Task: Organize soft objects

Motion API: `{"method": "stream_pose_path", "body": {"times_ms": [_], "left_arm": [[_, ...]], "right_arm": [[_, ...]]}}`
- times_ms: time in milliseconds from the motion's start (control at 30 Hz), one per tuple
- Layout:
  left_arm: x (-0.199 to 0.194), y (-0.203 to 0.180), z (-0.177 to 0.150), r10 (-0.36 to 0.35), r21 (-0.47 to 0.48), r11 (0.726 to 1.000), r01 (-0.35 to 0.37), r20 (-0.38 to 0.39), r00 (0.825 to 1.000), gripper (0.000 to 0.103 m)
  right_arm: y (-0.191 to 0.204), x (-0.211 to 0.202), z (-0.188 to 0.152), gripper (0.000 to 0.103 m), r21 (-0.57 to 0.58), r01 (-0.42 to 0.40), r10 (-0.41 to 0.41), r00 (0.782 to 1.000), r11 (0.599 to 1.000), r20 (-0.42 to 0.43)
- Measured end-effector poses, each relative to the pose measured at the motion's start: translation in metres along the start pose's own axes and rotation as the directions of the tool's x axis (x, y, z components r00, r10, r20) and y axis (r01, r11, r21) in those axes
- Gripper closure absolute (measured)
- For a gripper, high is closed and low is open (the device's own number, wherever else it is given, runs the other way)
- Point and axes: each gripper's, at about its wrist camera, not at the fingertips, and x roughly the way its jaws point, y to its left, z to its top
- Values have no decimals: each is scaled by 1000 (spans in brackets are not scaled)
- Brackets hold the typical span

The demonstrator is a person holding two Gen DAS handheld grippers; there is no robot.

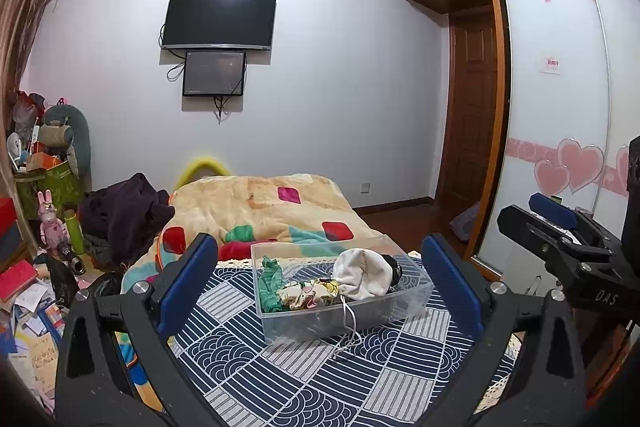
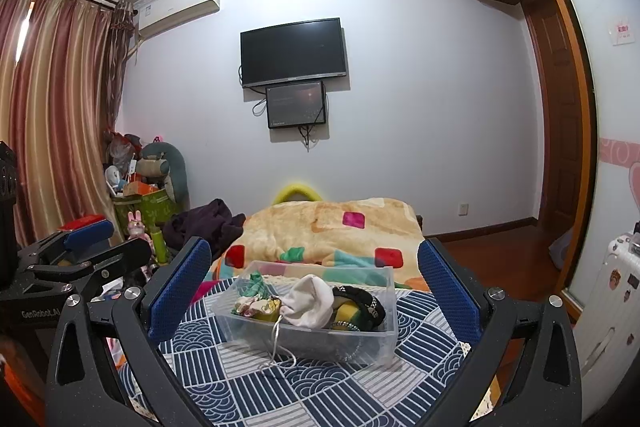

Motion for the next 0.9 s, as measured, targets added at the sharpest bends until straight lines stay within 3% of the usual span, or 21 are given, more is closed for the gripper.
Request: {"method": "stream_pose_path", "body": {"times_ms": [900], "left_arm": [[5,0,-3,-11,1,1000,11,-20,1000,0]], "right_arm": [[1,-1,-3,0,1,5,-5,1000,1000,-12]]}}
